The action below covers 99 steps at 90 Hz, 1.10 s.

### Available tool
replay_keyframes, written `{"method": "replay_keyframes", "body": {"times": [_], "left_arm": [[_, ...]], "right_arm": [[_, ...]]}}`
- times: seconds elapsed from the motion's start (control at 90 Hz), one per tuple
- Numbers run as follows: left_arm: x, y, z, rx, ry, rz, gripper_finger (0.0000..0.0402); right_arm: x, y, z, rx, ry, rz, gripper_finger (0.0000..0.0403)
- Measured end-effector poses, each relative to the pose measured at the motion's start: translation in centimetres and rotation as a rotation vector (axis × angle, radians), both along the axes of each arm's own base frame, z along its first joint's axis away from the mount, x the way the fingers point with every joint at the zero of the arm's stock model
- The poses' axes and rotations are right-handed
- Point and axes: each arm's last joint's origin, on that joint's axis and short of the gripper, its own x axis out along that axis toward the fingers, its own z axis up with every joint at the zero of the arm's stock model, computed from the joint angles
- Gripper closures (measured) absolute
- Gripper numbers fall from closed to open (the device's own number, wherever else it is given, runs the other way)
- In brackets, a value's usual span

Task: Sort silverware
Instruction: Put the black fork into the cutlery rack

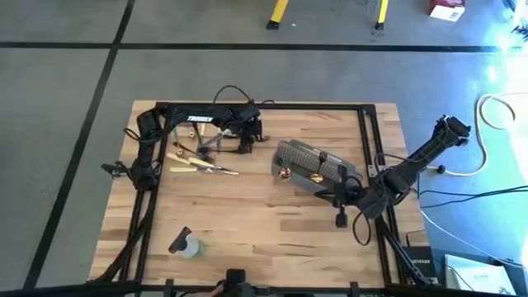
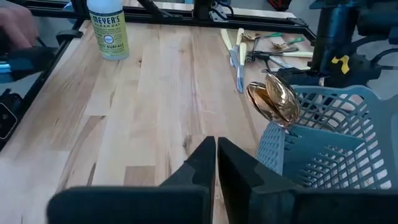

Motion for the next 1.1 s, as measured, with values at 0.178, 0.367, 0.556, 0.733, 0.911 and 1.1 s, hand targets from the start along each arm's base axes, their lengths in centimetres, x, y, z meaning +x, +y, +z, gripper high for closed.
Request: {"method": "replay_keyframes", "body": {"times": [0.178, 0.367, 0.556, 0.733, 0.911, 1.1], "left_arm": [[-0.5, 0.0, -0.1, -0.015, 0.055, -0.010, 0.0328], [-0.6, -0.4, -0.2, -0.016, 0.080, -0.004, 0.0392], [0.2, -1.8, -0.3, 0.035, 0.110, -0.013, 0.0400], [0.8, -3.2, 0.8, 0.014, 0.094, 0.043, 0.0401], [0.8, -3.7, 5.4, 0.041, -0.055, 0.118, 0.0401], [-0.9, -4.2, 9.7, 0.065, -0.145, 0.220, 0.0401]], "right_arm": [[0.0, 0.0, 0.0, 0.003, -0.001, -0.003, 0.0402], [0.0, 0.0, 0.0, 0.000, -0.002, -0.002, 0.0402], [0.0, 0.0, 0.1, 0.003, -0.010, -0.007, 0.0402], [0.0, 0.0, 0.1, 0.013, -0.012, -0.012, 0.0402], [0.5, 0.3, 1.1, 0.014, -0.106, 0.013, 0.0402], [0.2, 0.0, 2.6, -0.005, -0.172, -0.005, 0.0402]]}}
